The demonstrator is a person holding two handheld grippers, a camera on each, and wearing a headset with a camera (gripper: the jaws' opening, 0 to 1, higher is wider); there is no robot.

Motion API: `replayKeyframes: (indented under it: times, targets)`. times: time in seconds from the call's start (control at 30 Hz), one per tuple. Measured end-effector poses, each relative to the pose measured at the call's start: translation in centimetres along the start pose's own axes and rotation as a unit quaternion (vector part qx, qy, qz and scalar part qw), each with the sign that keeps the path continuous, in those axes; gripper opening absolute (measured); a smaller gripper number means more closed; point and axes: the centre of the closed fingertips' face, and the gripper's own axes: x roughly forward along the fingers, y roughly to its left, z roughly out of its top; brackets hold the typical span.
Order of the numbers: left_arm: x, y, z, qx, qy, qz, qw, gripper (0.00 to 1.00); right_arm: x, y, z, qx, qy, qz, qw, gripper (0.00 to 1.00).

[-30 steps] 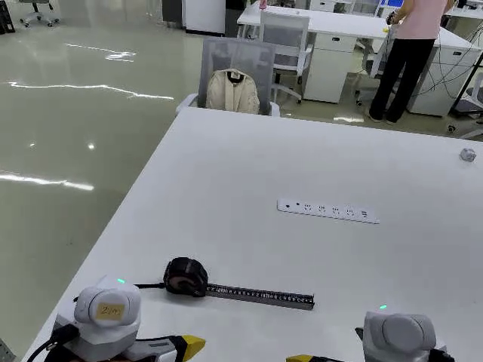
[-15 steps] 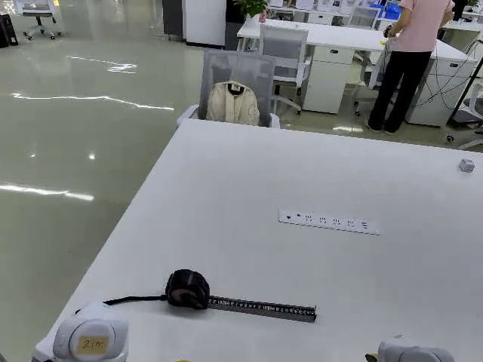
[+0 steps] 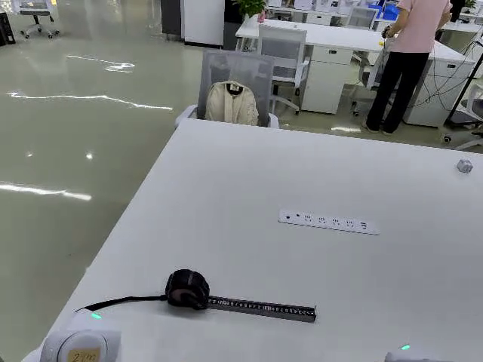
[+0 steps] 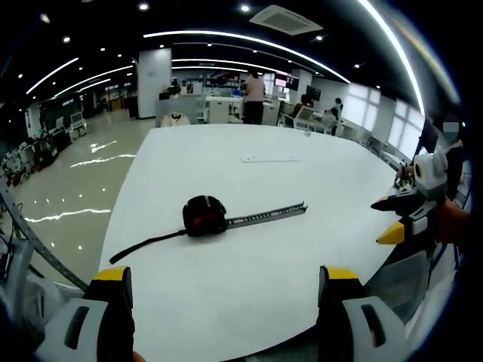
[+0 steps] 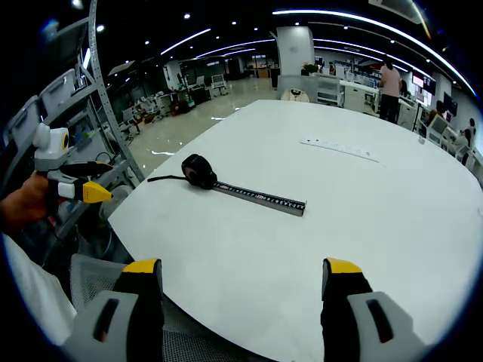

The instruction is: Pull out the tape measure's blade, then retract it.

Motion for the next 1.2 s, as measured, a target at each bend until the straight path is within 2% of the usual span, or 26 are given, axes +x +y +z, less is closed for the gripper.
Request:
replayKeyframes:
  times: [0.57, 0.63, 0.7, 1.1, 1.2]
  targets:
    - [0.5, -0.9, 0.0, -0.011, -0.001, 0.014, 0.9999, 1.00, -0.1, -0.6, 0.2, 0.001, -0.001, -0.002, 1.0000, 0.87]
    - [1.0, -1.1, -0.1, -0.019, 0.004, 0.016, 0.9997, 1.00, 0.1, -0.6, 0.0, -0.001, 0.003, 0.001, 1.0000, 0.87]
    - [1.5, -1.2, -0.1, -0.021, 0.005, 0.022, 0.9995, 1.00, 0.6, -0.6, -0.1, -0.001, 0.005, 0.003, 1.0000, 0.87]
    - [1.6, -1.1, -0.1, -0.021, 0.007, 0.026, 0.9994, 0.99, 0.7, -0.6, -0.1, -0.002, 0.007, 0.002, 1.0000, 0.85]
    - [2.0, -0.9, -0.1, -0.022, 0.009, 0.034, 0.9991, 0.99, 1.2, -0.9, 0.3, 0.001, 0.005, 0.003, 1.0000, 0.85]
